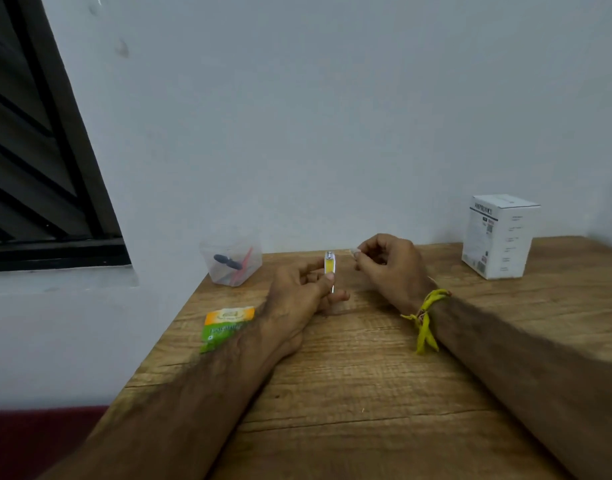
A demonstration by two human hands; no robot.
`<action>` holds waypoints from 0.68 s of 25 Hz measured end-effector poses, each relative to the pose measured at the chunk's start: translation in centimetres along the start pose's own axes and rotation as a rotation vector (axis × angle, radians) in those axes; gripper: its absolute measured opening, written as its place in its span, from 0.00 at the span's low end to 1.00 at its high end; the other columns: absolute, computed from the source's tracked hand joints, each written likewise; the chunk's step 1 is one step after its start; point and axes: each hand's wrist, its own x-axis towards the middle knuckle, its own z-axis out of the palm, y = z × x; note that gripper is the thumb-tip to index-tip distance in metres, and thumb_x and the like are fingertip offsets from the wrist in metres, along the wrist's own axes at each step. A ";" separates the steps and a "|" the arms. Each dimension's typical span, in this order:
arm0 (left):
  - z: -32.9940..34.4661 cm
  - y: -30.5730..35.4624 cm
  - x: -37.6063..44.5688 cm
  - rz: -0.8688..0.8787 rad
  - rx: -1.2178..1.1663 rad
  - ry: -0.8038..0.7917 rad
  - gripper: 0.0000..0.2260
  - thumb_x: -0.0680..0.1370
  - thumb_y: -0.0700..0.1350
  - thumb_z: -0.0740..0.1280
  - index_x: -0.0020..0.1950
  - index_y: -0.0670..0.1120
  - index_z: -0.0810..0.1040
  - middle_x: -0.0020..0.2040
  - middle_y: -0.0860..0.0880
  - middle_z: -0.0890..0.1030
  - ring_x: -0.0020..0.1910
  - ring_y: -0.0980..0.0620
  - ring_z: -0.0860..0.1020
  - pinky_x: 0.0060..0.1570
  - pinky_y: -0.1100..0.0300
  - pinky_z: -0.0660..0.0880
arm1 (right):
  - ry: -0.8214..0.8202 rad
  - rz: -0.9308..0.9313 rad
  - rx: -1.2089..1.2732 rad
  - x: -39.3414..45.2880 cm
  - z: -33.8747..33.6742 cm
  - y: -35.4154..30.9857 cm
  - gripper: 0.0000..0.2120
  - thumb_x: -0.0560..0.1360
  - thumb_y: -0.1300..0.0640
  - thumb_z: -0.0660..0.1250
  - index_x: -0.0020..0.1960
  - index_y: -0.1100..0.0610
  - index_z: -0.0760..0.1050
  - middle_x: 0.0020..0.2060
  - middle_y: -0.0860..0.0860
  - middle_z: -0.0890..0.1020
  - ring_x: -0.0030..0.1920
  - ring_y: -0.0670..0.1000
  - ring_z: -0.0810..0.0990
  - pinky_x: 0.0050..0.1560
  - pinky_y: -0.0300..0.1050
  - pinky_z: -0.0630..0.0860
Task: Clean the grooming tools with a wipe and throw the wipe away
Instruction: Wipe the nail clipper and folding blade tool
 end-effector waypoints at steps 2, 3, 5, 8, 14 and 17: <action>0.0 0.0 -0.1 -0.011 -0.012 -0.029 0.10 0.80 0.34 0.68 0.61 0.36 0.78 0.51 0.40 0.81 0.42 0.42 0.87 0.39 0.60 0.83 | 0.043 -0.101 -0.088 -0.3 0.3 -0.2 0.02 0.75 0.56 0.72 0.44 0.54 0.80 0.37 0.47 0.84 0.38 0.45 0.83 0.40 0.36 0.77; 0.0 0.0 -0.2 -0.017 -0.004 -0.045 0.08 0.80 0.34 0.68 0.59 0.36 0.78 0.50 0.40 0.82 0.43 0.41 0.87 0.39 0.58 0.84 | 0.067 -0.134 -0.094 -0.5 0.3 -0.3 0.02 0.75 0.57 0.72 0.44 0.53 0.80 0.37 0.46 0.84 0.38 0.45 0.82 0.40 0.35 0.76; 0.2 -0.2 -0.3 -0.014 0.024 -0.083 0.07 0.80 0.36 0.68 0.58 0.38 0.78 0.47 0.41 0.85 0.43 0.41 0.87 0.36 0.58 0.84 | 0.094 -0.224 -0.092 -1.1 0.2 -0.5 0.02 0.75 0.58 0.72 0.44 0.53 0.80 0.37 0.45 0.83 0.38 0.44 0.82 0.40 0.35 0.77; 0.1 -0.2 -0.3 0.027 0.031 -0.140 0.09 0.79 0.37 0.70 0.59 0.40 0.78 0.45 0.42 0.87 0.41 0.45 0.87 0.35 0.58 0.83 | 0.115 -0.409 -0.150 -1.8 -0.1 -0.6 0.03 0.75 0.61 0.71 0.45 0.54 0.79 0.39 0.43 0.82 0.40 0.44 0.81 0.42 0.35 0.77; -0.3 -0.1 -0.6 0.073 -0.008 -0.211 0.15 0.78 0.34 0.70 0.64 0.43 0.79 0.47 0.41 0.86 0.44 0.42 0.87 0.39 0.58 0.83 | 0.043 -0.587 -0.249 -2.0 0.1 -0.8 0.03 0.75 0.64 0.72 0.48 0.59 0.80 0.41 0.49 0.82 0.41 0.47 0.80 0.44 0.41 0.78; -0.1 -0.1 -0.5 0.074 -0.016 -0.232 0.14 0.80 0.33 0.67 0.65 0.43 0.78 0.50 0.40 0.86 0.42 0.47 0.86 0.42 0.57 0.84 | 0.034 -0.598 -0.216 -2.1 0.1 -1.0 0.02 0.75 0.64 0.71 0.48 0.60 0.80 0.41 0.49 0.82 0.41 0.49 0.81 0.43 0.44 0.78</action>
